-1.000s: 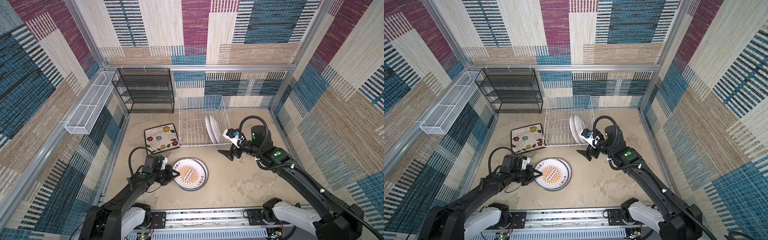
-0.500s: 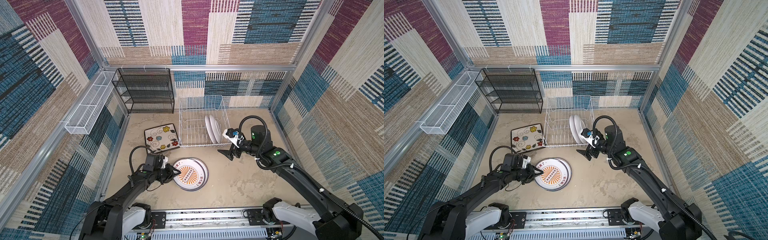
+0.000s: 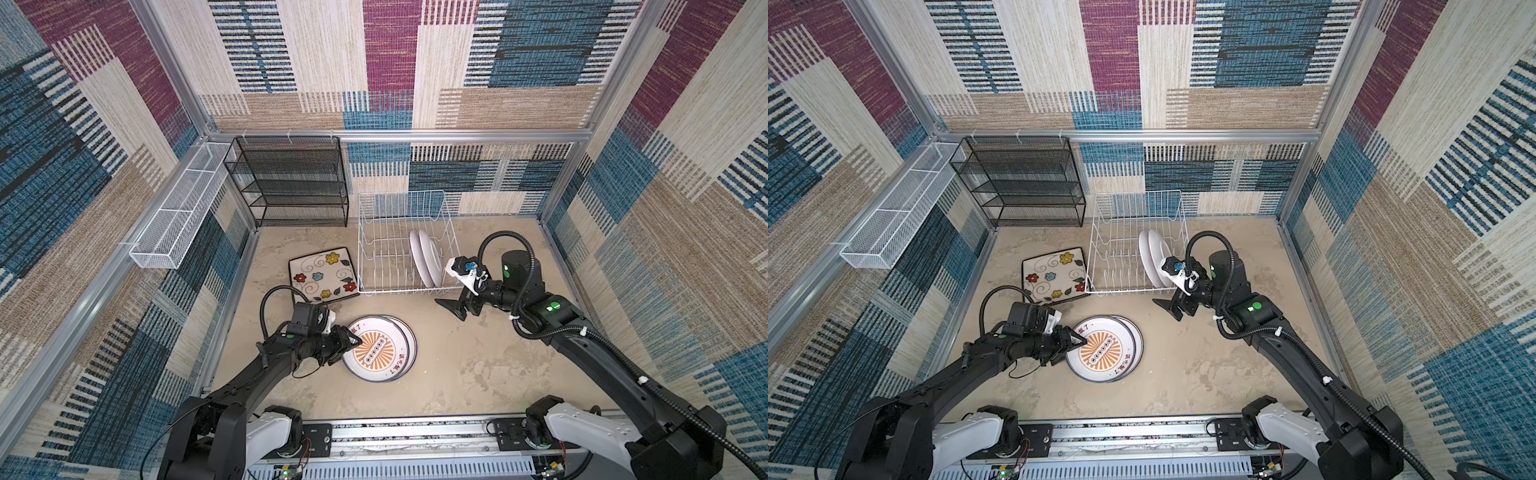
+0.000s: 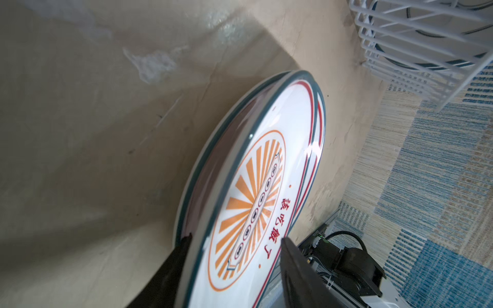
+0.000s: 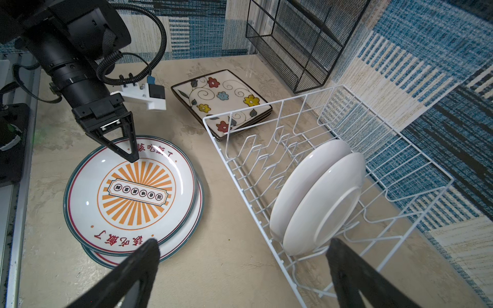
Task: Unload the plates from the dish rack
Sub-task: Place the plate on the plate.
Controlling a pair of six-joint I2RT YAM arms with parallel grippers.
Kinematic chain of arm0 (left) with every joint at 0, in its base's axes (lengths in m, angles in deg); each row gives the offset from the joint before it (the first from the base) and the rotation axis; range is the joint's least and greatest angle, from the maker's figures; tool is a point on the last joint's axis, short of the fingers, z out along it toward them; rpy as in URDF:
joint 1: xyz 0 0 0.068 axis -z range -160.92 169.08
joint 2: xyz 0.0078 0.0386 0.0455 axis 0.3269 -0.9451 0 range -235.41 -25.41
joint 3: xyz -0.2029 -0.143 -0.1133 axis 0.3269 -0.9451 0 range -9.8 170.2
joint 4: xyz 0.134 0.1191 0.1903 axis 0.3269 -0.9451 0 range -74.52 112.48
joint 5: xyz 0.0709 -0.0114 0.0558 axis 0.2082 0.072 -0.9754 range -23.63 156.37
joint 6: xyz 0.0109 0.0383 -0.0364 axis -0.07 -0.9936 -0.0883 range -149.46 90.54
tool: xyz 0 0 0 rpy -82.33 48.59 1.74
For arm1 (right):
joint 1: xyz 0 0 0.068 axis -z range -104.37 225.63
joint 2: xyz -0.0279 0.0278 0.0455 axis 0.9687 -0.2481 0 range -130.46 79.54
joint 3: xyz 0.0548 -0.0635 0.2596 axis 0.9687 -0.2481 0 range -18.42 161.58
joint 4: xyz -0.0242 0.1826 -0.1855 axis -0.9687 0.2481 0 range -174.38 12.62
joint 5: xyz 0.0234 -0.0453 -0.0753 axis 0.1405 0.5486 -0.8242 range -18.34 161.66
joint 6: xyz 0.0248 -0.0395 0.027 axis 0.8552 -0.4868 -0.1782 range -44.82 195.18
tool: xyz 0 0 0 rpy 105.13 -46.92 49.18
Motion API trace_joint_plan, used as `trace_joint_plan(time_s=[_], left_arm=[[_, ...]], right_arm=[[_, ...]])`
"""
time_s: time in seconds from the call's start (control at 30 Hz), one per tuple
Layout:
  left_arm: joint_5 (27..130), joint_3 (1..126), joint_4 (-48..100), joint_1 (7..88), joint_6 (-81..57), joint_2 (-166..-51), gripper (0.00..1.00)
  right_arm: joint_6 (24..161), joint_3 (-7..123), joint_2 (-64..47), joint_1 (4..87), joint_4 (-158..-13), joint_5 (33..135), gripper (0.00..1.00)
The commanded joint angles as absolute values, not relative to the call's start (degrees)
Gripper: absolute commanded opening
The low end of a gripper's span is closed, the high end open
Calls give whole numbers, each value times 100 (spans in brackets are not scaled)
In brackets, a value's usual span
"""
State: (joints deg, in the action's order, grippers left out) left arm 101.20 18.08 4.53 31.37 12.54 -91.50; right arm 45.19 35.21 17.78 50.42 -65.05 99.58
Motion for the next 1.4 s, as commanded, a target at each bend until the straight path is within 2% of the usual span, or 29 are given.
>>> trace_joint_plan(time_s=[0.0,0.53,1.07,1.37], left_arm=[[10004,1914,225,3138,1106,-9218,56],[10004,2192,247,3218,1077,-9703,59],[9456,2626,-388,3445,812,-10115,62],[9485,2943,-673,3593,773,-10196,63]], right_arm=[[4542,3520,1774,5032,-6654,9926,100],[4508,3510,1710,5032,-6647,9881,100],[4489,3449,1708,5032,-6669,9834,100],[4503,3416,1740,5032,-6673,9783,100]])
